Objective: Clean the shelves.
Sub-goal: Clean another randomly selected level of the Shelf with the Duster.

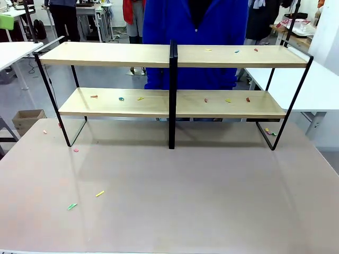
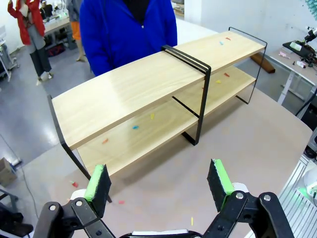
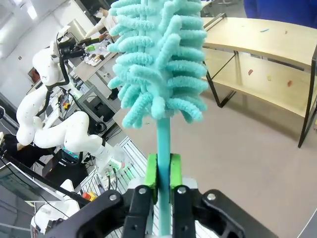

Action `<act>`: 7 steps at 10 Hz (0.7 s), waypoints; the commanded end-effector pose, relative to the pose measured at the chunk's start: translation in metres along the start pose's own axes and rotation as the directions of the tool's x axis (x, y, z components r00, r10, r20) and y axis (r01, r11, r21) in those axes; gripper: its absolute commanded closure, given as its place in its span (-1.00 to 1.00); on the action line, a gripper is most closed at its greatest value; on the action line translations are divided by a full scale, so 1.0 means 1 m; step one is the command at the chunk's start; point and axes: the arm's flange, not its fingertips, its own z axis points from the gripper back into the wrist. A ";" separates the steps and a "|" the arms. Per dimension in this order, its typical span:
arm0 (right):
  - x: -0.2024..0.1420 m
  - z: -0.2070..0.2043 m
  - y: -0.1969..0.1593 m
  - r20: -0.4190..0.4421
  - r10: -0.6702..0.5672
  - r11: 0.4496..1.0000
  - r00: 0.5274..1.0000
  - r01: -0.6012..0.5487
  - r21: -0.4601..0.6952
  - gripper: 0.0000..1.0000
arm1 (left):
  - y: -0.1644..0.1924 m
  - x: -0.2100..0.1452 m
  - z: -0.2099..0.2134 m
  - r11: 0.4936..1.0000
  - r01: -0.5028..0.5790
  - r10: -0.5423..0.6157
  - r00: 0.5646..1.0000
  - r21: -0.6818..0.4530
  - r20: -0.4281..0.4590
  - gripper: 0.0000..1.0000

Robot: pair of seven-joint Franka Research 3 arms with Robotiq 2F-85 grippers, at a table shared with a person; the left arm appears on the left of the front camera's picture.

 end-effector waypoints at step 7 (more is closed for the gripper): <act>0.048 -0.033 0.012 -0.178 -0.018 1.000 0.984 0.017 -0.008 0.75 | 0.002 0.000 0.001 1.000 0.008 -0.008 1.000 -0.010 0.003 -1.00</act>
